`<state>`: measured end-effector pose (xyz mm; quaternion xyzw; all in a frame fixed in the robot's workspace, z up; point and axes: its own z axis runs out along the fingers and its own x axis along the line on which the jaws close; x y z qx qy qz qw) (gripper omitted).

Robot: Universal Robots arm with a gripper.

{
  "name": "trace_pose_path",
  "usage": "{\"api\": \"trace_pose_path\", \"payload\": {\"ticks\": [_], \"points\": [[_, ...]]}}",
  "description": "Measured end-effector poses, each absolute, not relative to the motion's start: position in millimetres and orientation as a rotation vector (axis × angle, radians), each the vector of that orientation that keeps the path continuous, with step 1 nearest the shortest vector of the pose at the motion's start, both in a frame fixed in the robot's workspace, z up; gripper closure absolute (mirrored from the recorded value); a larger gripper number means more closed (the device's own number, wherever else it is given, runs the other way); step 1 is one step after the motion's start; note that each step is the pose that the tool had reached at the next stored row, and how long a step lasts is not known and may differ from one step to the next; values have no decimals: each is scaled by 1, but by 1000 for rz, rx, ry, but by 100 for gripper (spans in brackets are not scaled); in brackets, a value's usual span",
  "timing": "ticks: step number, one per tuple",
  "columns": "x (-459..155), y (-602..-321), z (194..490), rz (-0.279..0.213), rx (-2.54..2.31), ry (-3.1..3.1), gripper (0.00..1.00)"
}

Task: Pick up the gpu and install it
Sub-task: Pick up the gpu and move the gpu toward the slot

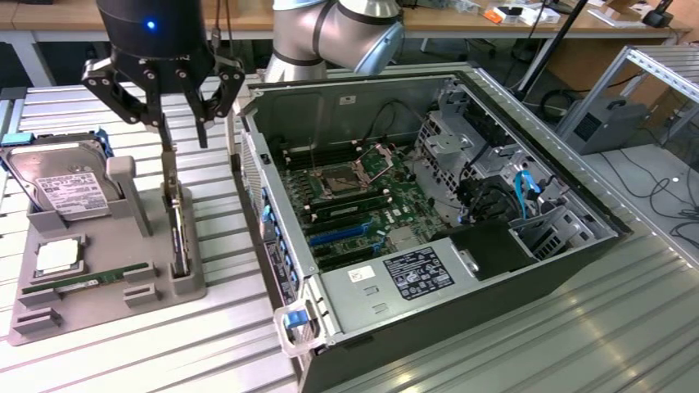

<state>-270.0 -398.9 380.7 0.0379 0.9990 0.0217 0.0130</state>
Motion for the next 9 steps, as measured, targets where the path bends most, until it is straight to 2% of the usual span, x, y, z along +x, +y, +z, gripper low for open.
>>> {"api": "trace_pose_path", "payload": {"ticks": [9], "points": [[-270, -399, 378, 68, 118, 3113, 58]]}}
